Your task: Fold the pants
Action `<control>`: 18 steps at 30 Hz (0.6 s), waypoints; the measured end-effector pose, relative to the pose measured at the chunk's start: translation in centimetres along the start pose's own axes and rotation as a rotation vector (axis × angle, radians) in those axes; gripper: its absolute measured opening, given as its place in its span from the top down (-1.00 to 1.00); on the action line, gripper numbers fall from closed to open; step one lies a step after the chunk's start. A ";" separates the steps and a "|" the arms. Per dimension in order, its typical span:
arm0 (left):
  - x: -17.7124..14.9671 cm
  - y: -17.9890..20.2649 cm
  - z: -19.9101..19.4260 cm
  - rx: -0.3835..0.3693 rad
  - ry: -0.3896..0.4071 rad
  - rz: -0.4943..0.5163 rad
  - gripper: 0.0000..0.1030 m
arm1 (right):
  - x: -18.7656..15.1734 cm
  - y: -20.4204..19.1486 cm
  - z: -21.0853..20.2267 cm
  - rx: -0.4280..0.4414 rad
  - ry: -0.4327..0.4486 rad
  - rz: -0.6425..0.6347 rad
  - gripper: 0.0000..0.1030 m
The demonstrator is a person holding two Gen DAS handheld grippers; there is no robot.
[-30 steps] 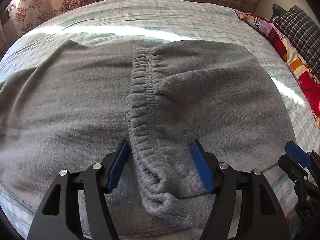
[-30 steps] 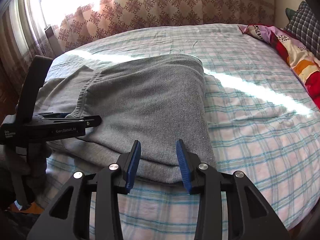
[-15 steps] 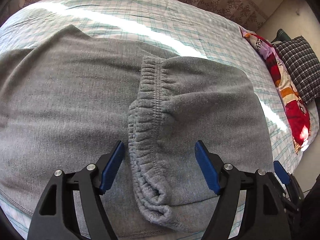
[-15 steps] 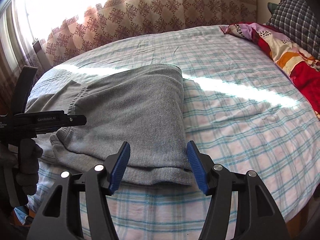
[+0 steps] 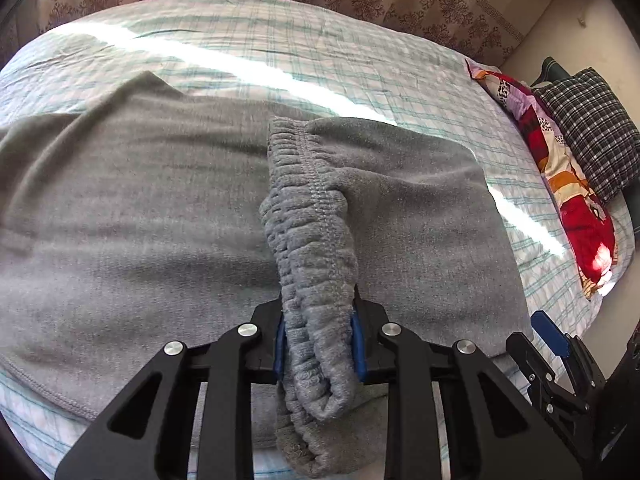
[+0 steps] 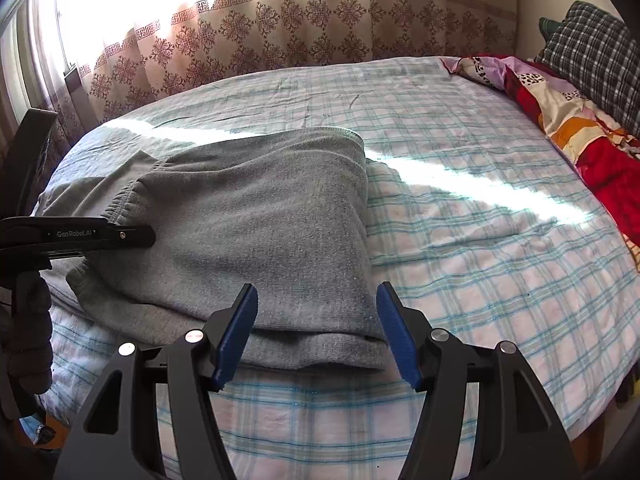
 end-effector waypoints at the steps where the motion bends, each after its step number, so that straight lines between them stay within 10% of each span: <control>1: 0.3 -0.7 -0.7 0.026 0.024 0.004 0.52 | 0.1 0.0 -0.1 0.002 0.005 0.001 -0.20; 9: -0.9 -4.8 2.4 0.178 -0.040 0.054 0.17 | -1.0 -0.9 2.0 0.033 -0.068 0.002 -0.20; 18: 1.3 -4.5 -1.2 0.235 0.094 0.083 -0.16 | 0.3 0.5 1.9 0.030 -0.053 0.073 -0.21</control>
Point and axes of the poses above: each gripper's, at about its wrist camera, not at the fingertips, and z roughly the way its jaws point, y to its right, x to its top, the point moved 8 cm from there along z, roughly the way its jaws point, and after that the axes turned 6 degrees about x, right-handed, at the moved point
